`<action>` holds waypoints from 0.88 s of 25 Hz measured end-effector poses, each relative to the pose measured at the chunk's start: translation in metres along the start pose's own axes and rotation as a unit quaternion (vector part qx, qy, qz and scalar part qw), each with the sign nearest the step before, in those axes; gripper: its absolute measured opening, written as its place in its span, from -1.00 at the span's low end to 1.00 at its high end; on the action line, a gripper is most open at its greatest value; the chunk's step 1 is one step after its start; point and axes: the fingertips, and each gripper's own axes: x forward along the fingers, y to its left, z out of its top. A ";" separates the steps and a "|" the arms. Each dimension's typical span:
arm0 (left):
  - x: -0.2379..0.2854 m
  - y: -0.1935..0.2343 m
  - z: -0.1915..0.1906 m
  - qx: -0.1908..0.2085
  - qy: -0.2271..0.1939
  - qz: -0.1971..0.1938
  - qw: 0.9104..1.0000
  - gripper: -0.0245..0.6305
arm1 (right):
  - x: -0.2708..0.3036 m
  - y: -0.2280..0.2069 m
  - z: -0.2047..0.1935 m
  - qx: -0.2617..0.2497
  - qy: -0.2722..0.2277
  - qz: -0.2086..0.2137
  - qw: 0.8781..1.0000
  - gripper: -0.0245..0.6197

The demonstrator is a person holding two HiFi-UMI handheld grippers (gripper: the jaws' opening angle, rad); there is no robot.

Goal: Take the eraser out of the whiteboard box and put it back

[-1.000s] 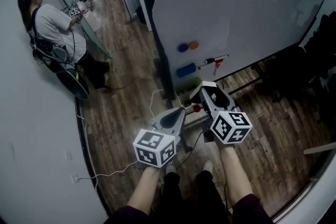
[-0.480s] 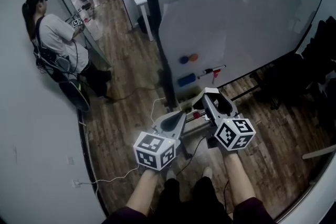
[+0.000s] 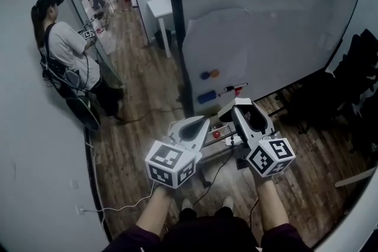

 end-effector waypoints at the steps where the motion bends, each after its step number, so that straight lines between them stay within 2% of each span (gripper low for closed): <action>1: -0.001 -0.002 0.006 0.005 -0.005 -0.001 1.000 -0.91 | -0.001 0.003 0.006 -0.004 -0.005 0.003 1.000 -0.24; 9: -0.015 -0.020 0.042 0.037 -0.044 -0.014 0.998 -0.91 | -0.012 0.025 0.044 -0.026 -0.045 0.019 0.998 -0.24; 12: -0.018 -0.025 0.044 0.040 -0.043 -0.017 0.998 -0.91 | -0.015 0.031 0.048 -0.029 -0.048 0.023 0.998 -0.24; 18: -0.025 -0.022 0.048 0.027 -0.057 -0.006 0.998 -0.91 | -0.019 0.035 0.045 -0.027 -0.043 0.025 0.998 -0.24; 22: -0.028 -0.017 0.046 0.025 -0.052 0.002 0.998 -0.91 | -0.019 0.038 0.042 -0.028 -0.042 0.027 0.998 -0.24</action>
